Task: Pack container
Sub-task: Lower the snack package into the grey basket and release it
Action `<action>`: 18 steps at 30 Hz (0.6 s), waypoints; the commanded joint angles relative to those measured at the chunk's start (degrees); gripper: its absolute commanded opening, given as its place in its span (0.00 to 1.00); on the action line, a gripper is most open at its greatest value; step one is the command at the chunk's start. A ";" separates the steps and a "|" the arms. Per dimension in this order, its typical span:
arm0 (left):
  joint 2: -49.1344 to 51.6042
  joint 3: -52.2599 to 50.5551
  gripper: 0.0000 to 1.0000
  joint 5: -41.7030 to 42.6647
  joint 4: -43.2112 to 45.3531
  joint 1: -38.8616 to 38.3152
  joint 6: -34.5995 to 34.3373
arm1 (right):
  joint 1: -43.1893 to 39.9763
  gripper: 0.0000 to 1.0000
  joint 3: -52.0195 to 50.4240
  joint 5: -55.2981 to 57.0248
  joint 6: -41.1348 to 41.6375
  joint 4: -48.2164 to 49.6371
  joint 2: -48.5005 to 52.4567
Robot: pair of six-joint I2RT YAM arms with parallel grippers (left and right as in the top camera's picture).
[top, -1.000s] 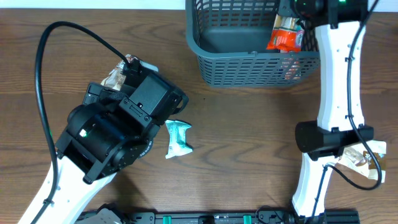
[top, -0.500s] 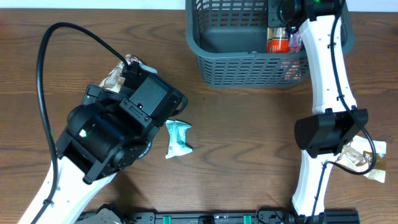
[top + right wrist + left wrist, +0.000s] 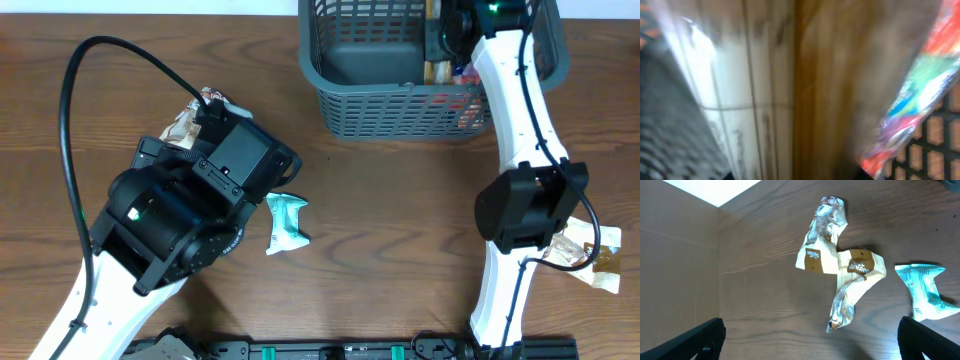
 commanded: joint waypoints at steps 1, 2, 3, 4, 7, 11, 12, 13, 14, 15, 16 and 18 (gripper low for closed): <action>0.07 0.24 0.99 -0.28 -0.37 0.31 -0.74 | -0.39 0.52 0.81 0.00 -0.39 0.72 -1.49; 0.07 0.24 0.99 -0.28 -0.39 0.31 -0.74 | -0.39 0.54 0.81 0.00 -0.39 0.81 -1.49; 0.07 0.24 0.99 -0.28 -0.39 0.31 -0.74 | -0.39 0.58 0.81 0.00 -0.39 0.94 -1.49; 0.07 0.24 0.99 -0.28 -0.39 0.31 -0.74 | -0.39 0.61 0.81 0.00 -0.39 0.98 -1.49; 0.07 0.24 0.99 -0.28 -0.39 0.31 -0.74 | -0.46 0.69 0.83 0.00 -0.44 1.16 -1.49; 0.07 0.24 0.99 -0.28 -0.39 0.31 -0.74 | -0.72 0.72 1.49 -0.02 -1.05 1.84 -1.68; 0.07 0.24 0.99 -0.28 -0.39 0.31 -0.74 | -0.72 0.74 2.14 -0.02 -1.05 1.73 -1.86; 0.07 0.24 0.99 -0.28 -0.39 0.31 -0.74 | -0.72 0.75 3.21 -0.02 -1.05 1.46 -2.21; 0.07 0.24 0.99 -0.28 -0.37 0.31 -0.74 | -0.70 0.76 4.42 -0.02 -1.05 1.16 -2.58; 0.07 0.24 0.99 -0.28 -0.37 0.31 -0.74 | -0.70 0.78 6.19 -0.02 -1.05 0.83 -3.08; 0.07 0.24 0.99 -0.28 -0.35 0.31 -0.74 | -0.70 0.82 8.02 0.00 -1.05 0.50 -3.50; 0.07 0.24 0.99 -0.28 -0.35 0.31 -0.74 | -0.79 0.93 13.99 0.13 -1.07 -0.85 -4.63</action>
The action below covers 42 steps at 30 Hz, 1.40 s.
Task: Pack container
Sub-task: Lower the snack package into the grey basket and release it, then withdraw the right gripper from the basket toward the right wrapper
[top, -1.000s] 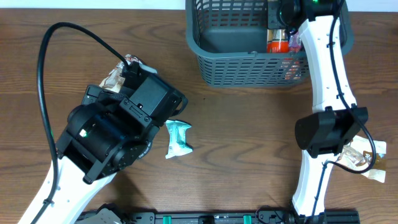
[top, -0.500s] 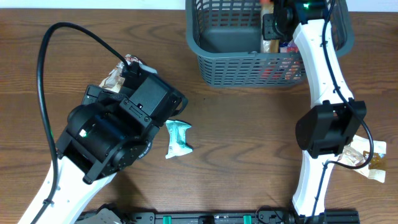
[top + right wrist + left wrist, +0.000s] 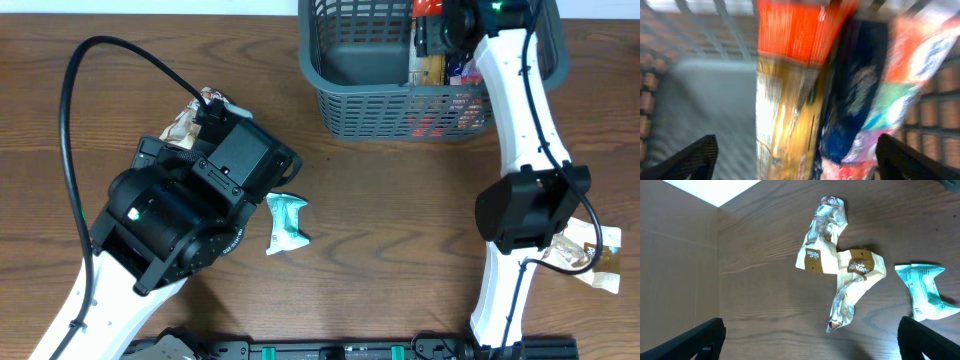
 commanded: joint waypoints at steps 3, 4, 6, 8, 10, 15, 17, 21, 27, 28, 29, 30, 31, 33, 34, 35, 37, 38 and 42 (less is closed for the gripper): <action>0.04 0.24 0.99 -0.28 -0.35 0.31 -0.74 | -1.57 0.99 16.37 1.11 -0.37 -2.84 -5.79; 0.04 0.24 0.99 -0.28 -0.35 0.31 -0.74 | -2.05 0.99 19.32 2.01 0.00 -3.91 -6.32; 0.04 0.24 0.99 -0.26 -0.37 0.31 -0.76 | -3.43 0.99 23.89 4.52 1.95 -6.29 -7.39; 0.04 0.24 0.99 -0.26 -0.37 0.31 -0.74 | -5.29 0.99 27.26 7.43 5.01 -9.29 -8.59; 0.04 0.24 0.99 -0.26 -0.35 0.31 -0.76 | -7.93 0.99 29.51 9.57 9.66 -13.35 -10.10; 0.04 0.24 0.99 -0.26 -0.35 0.31 -0.74 | -16.26 0.99 30.10 9.88 24.74 -24.74 -14.25; 0.04 0.24 0.99 -0.28 -0.28 0.31 -0.74 | -19.43 0.99 30.10 9.53 27.04 -27.93 -15.17; 0.04 0.24 0.99 -0.26 0.42 0.31 -0.74 | -23.34 0.99 30.08 4.57 23.58 -33.16 -16.17; 0.04 0.24 0.99 -0.28 0.74 0.31 -0.74 | -24.35 0.99 28.87 5.44 19.04 -35.28 -16.26; 0.04 0.24 0.99 -0.26 0.74 0.31 -0.74 | -24.44 0.99 28.72 5.90 20.63 -35.28 -16.28; 0.04 0.24 0.99 -0.26 0.74 0.31 -0.74 | -24.59 0.99 28.41 6.75 24.20 -35.28 -16.31; 0.04 0.24 0.99 -0.26 0.72 0.31 -0.74 | -24.72 0.99 28.13 7.39 27.02 -35.28 -16.33; 0.04 0.24 0.99 -0.26 0.70 0.31 -0.76 | -25.05 0.99 27.67 7.98 30.16 -35.30 -16.44; 0.04 0.24 0.99 -0.26 0.70 0.31 -0.74 | -25.92 0.99 25.62 9.53 38.12 -35.30 -16.94; 0.04 0.24 0.99 -0.24 0.68 0.31 -0.76 | -26.56 0.99 24.15 10.27 41.90 -35.30 -17.27; 0.04 0.24 0.99 -0.24 0.63 0.28 -0.76 | -27.34 0.99 22.60 10.38 44.89 -35.30 -17.64; 0.04 0.24 0.99 -0.24 0.44 0.31 -0.76 | -29.53 0.99 17.97 9.70 49.79 -35.30 -18.75; 0.04 0.24 0.98 -0.24 0.44 0.28 -0.76 | -30.58 0.99 15.47 9.16 51.08 -35.30 -19.39; 0.04 0.24 0.99 -0.24 0.48 0.31 -0.76 | -35.36 0.99 1.51 7.26 55.43 -35.28 -23.65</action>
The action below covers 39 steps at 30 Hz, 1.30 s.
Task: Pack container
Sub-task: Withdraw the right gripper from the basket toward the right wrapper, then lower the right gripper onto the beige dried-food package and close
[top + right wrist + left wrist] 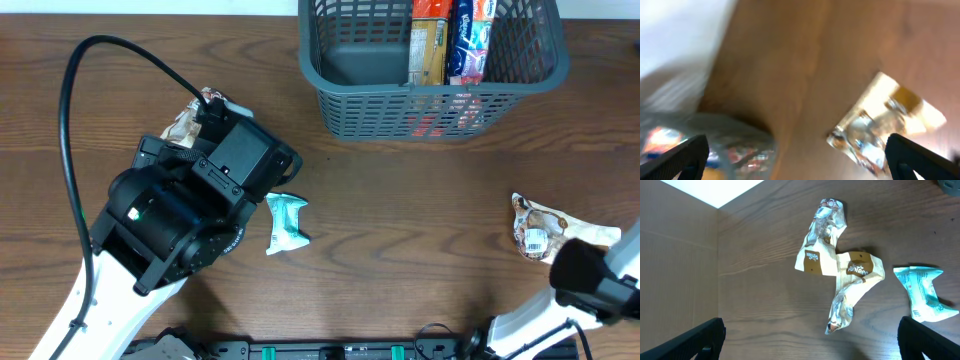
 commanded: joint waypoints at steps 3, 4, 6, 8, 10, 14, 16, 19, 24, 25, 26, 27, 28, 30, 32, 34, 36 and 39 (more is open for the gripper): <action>0.07 0.24 0.99 -0.26 -0.13 0.31 -0.76 | -6.27 0.99 -17.29 -0.39 12.15 -0.42 -7.58; 0.07 0.24 0.99 -0.28 -0.13 0.31 -0.76 | -7.41 0.99 -20.81 -0.63 13.51 -0.39 -9.14; 0.07 0.24 0.99 -0.28 -0.11 0.28 -0.76 | -9.07 0.99 -26.53 -1.01 14.97 -0.39 -11.63; 0.07 0.24 0.99 -0.28 -0.07 0.31 -0.74 | -10.08 0.99 -31.91 -0.63 16.11 -0.22 -13.73; 0.07 0.24 0.99 -0.28 0.11 0.31 -0.76 | -10.32 0.99 -36.00 -0.55 16.06 0.74 -14.91; 0.07 0.24 0.99 -0.28 0.11 0.31 -0.74 | -10.29 0.99 -44.96 -1.22 15.06 5.81 -16.50; 0.07 0.24 0.99 -0.26 0.09 0.28 -0.76 | -10.29 0.99 -49.59 -3.15 13.33 10.01 -17.00; 0.07 0.24 0.99 -0.26 0.09 0.28 -0.76 | -10.32 0.99 -58.90 -8.22 8.92 20.31 -18.05; 0.07 0.24 0.99 -0.26 0.09 0.28 -0.76 | -10.34 0.99 -72.54 -13.18 8.09 33.42 -18.43; 0.07 0.24 0.99 -0.26 0.09 0.28 -0.76 | -10.36 0.99 -74.69 -14.23 8.13 35.26 -18.43; 0.07 0.24 0.99 -0.26 0.09 0.31 -0.76 | -10.36 0.99 -76.37 -14.95 8.52 36.61 -18.43; 0.07 0.24 0.99 -0.26 0.09 0.31 -0.74 | -10.34 0.99 -77.99 -15.39 9.49 37.62 -18.43; 0.07 0.24 0.98 -0.26 0.09 0.31 -0.76 | -10.36 0.99 -79.36 -15.30 11.10 37.99 -18.43; 0.07 0.24 0.99 -0.28 0.09 0.31 -0.76 | -10.36 0.99 -81.48 -14.01 14.45 37.92 -18.43; 0.07 0.24 0.99 -0.28 0.09 0.31 -0.76 | -10.36 0.99 -83.12 -12.72 17.38 37.48 -18.43; 0.07 0.24 0.99 -0.28 0.11 0.31 -0.76 | -10.36 0.99 -84.48 -12.07 19.52 37.00 -18.43; 0.07 0.24 0.99 -0.26 0.09 0.31 -0.76 | -10.36 0.99 -85.53 -11.23 19.93 37.59 -18.43; 0.07 0.24 0.99 -0.26 0.09 0.31 -0.76 | -10.36 0.99 -86.40 -9.35 18.21 39.47 -18.43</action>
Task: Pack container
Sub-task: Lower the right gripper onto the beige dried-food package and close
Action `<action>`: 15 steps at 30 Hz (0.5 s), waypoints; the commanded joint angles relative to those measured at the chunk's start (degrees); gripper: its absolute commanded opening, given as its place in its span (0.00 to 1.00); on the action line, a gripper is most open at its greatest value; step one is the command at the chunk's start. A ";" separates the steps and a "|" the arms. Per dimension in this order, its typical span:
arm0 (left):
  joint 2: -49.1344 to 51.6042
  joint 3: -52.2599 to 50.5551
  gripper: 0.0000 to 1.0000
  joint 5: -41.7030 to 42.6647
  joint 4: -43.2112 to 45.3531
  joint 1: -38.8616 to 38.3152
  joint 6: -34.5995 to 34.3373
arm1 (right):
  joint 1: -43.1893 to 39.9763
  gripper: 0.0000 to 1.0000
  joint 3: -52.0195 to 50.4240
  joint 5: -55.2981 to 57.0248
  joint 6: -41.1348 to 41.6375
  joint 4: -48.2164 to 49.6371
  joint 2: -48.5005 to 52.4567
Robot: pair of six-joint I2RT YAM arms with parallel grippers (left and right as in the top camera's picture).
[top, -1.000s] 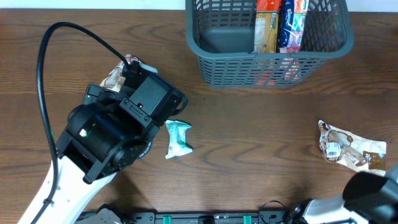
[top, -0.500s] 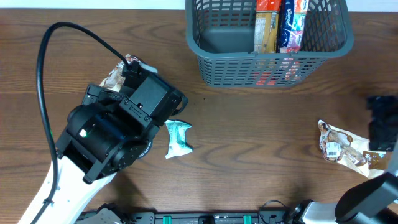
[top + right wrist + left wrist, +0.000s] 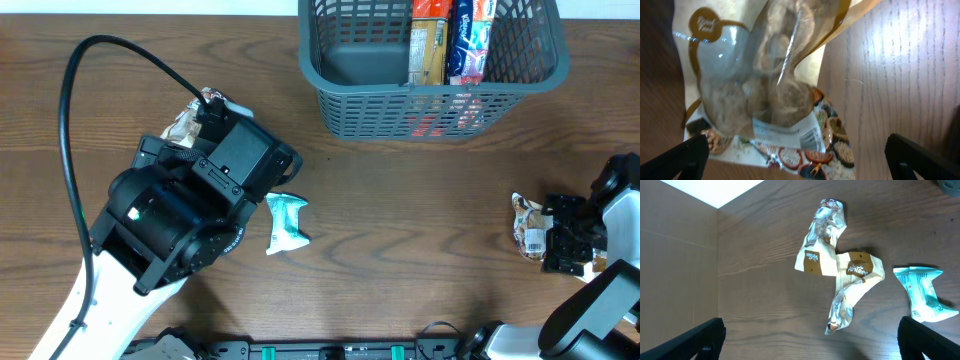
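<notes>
The grey basket at the top holds several upright packets on its right side. A clear snack bag with brown print lies on the table at the right, also seen from above. My right gripper hangs open close over it, fingers on either side of its lower end. My left gripper is open above two crumpled cream-and-brown packets. A teal packet lies to their right.
The left arm's bulk covers much of the table's left and hides part of the cream packets in the overhead view. The teal packet lies mid-table beside it. A black cable loops over the left side.
My right gripper was high over the table with the clear snack bag small and far below. Now it is low and close over that bag, still open. The left arm has not moved.
My right gripper was first deep in the basket, against the packets there. Then it stood open above the basket, the packets standing inside. Later it was away at the table's right, and now it hovers over the clear snack bag. The left gripper stayed open throughout.
</notes>
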 commanded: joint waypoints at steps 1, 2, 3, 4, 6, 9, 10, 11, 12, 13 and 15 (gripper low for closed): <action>0.07 0.24 0.99 -0.26 0.02 0.28 -0.76 | -0.26 0.99 -1.09 3.32 -0.15 1.90 -1.22; 0.07 0.24 0.99 -0.26 0.02 0.31 -0.76 | -0.26 0.99 -1.42 3.56 -1.16 2.67 -1.22; 0.07 0.24 0.99 -0.26 0.00 0.31 -0.76 | -0.26 0.99 -1.84 3.74 -1.99 3.43 -1.22; 0.07 0.24 0.99 -0.24 0.00 0.28 -0.76 | -0.26 0.99 -2.32 3.82 -2.75 4.28 -1.22; 0.07 0.24 0.99 0.17 -0.02 0.28 -0.74 | -0.26 0.99 -3.74 3.91 -3.72 6.25 -1.22; 0.07 0.24 0.98 1.03 -0.02 0.31 -0.74 | -0.28 0.99 -6.27 3.87 -3.91 9.03 -1.22; 0.07 0.24 0.99 1.03 -0.02 0.28 -0.74 | -0.28 0.99 -7.04 3.87 -4.07 9.84 -1.22; 0.07 0.24 0.99 1.03 -0.04 0.31 -0.74 | -0.28 0.99 -7.89 3.89 -5.11 11.10 -1.22; 0.07 0.24 0.98 1.03 -0.04 0.31 -0.74 | -0.28 0.99 -8.41 3.89 -6.49 12.17 -1.20; 0.07 0.24 0.99 1.03 -0.07 0.31 -0.74 | -0.28 0.99 -8.66 3.91 -7.32 12.74 -1.20; 0.07 0.24 0.99 1.03 -0.26 0.31 -0.74 | -0.28 0.99 -8.83 4.35 -8.83 13.42 -1.22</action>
